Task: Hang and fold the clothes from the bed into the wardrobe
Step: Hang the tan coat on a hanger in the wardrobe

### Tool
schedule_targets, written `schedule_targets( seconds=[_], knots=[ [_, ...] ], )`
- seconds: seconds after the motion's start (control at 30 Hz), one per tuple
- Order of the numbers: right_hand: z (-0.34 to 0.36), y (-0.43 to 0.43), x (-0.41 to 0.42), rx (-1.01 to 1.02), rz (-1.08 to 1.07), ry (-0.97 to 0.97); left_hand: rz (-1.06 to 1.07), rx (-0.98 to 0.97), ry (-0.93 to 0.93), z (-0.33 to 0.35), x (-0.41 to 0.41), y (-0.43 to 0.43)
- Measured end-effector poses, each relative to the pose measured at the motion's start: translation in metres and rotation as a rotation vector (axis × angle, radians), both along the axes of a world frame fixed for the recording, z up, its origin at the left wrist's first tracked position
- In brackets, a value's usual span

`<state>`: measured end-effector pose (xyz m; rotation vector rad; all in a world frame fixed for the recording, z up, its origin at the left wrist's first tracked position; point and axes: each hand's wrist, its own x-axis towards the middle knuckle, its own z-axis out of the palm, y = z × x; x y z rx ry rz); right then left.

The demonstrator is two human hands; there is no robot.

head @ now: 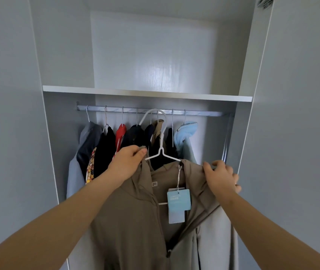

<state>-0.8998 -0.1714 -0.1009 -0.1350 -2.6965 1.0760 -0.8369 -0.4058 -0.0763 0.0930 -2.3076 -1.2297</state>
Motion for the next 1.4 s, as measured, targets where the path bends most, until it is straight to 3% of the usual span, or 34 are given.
schedule_targets(
  seconds=[0.27, 0.4, 0.53, 0.63, 0.73, 0.8, 0.83, 0.93, 1.07, 1.2, 1.33, 1.4],
  knots=[
    [0.008, -0.006, 0.007, -0.361, 0.15, 0.187, 0.055, -0.207, -0.009, -0.01, -0.001, 0.007],
    [0.02, -0.029, 0.023, -0.638, 0.346, 0.295, 0.117, -0.289, -0.035, -0.011, -0.003, 0.011],
    [0.031, -0.031, 0.03, -1.067, 0.629, 0.017, 0.223, -0.258, -0.005, -0.004, -0.002, 0.0],
    [0.025, -0.028, 0.024, -0.782, 0.543, 0.017, 0.25, -0.224, 0.034, 0.0, 0.0, -0.008],
    [0.015, -0.024, 0.015, -0.193, 0.316, 0.226, 0.233, -0.189, 0.077, 0.004, 0.003, -0.014],
    [0.012, -0.025, 0.014, 0.183, 0.292, 0.179, 0.185, -0.142, 0.095, 0.007, 0.004, -0.017],
    [0.012, -0.026, 0.015, 0.258, 0.316, 0.148, 0.147, -0.118, 0.094, 0.009, 0.005, -0.016],
    [0.018, -0.036, 0.021, 0.187, 0.496, 0.136, 0.001, -0.07, 0.058, 0.008, 0.006, -0.011],
    [0.031, -0.041, 0.034, -0.338, 0.837, -0.06, -0.046, -0.096, 0.009, -0.002, 0.004, -0.006],
    [0.034, -0.035, 0.027, -0.606, 0.817, -0.151, -0.007, -0.139, 0.009, -0.004, 0.002, -0.004],
    [0.031, -0.032, 0.022, -0.536, 0.771, -0.103, -0.037, -0.142, 0.003, -0.003, 0.002, -0.001],
    [0.03, -0.033, 0.02, -0.664, 0.702, -0.03, -0.071, -0.151, 0.002, -0.004, 0.004, 0.0]
  ],
)
